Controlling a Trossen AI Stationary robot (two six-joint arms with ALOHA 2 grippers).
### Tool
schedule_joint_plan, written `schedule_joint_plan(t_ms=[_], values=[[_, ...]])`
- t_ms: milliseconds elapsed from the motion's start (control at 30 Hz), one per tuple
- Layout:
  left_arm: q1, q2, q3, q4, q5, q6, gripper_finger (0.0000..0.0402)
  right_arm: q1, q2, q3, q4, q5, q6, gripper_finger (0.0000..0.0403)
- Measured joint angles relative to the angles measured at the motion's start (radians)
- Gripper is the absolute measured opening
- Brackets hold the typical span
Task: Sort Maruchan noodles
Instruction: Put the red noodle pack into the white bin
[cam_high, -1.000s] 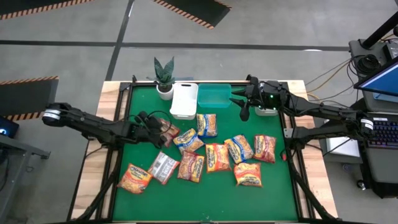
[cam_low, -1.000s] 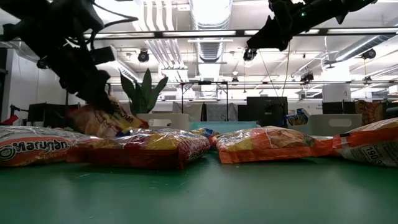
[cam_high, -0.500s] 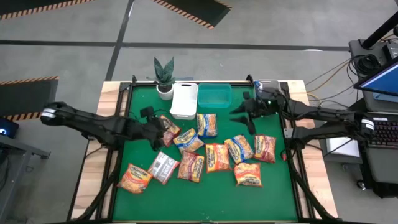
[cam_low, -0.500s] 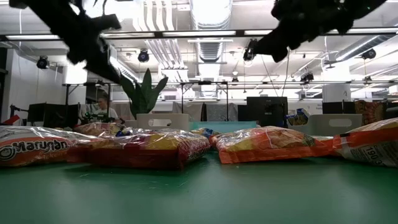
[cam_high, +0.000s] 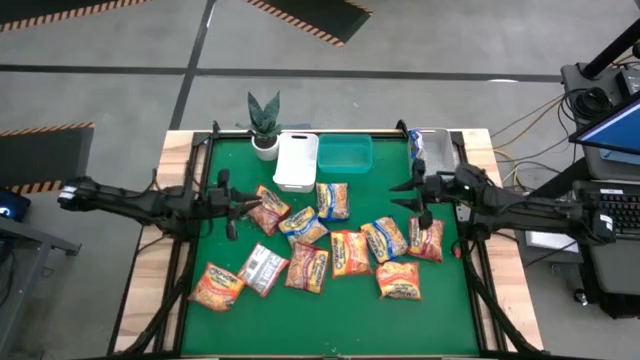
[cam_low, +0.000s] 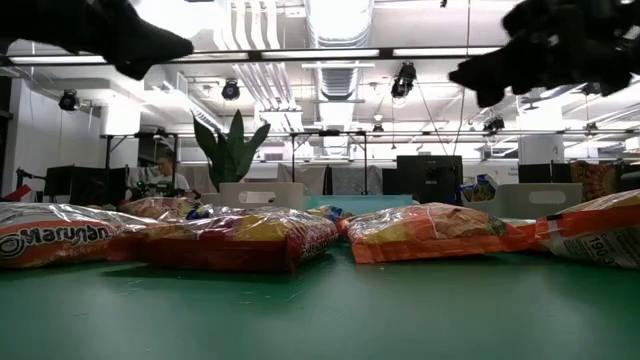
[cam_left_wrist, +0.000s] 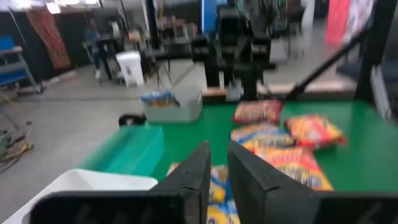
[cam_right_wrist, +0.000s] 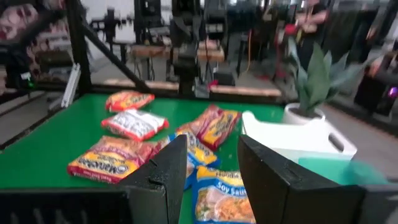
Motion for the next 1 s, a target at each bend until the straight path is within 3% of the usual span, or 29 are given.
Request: schedule_joint_plan(t_ms=[200, 433, 600, 733, 1000], values=[[0.0, -0.109, -0.104, 0.067, -0.04, -0.004, 0.0005, 0.0, -0.219, -0.118, 0.025, 0.0, -0.006, 0.0132], [0.0, -0.135, -0.126, 0.067, -0.07, -0.007, 0.0001, 0.0, -0.404, -0.22, 0.026, -0.001, 0.041, 0.0132], [0.0, -0.121, -0.126, 0.069, -0.069, -0.026, 0.0001, 0.0, -0.438, -0.221, -0.015, 0.0, 0.182, 0.0132], [0.0, -0.098, -0.126, 0.099, -0.069, -0.072, 0.0001, 0.0, -0.437, -0.221, -0.022, 0.0, 0.394, 0.0132], [0.0, -0.048, -0.126, 0.317, -0.069, -0.182, 0.0001, -0.001, -0.437, -0.221, 0.002, 0.089, 0.614, 0.0132]])
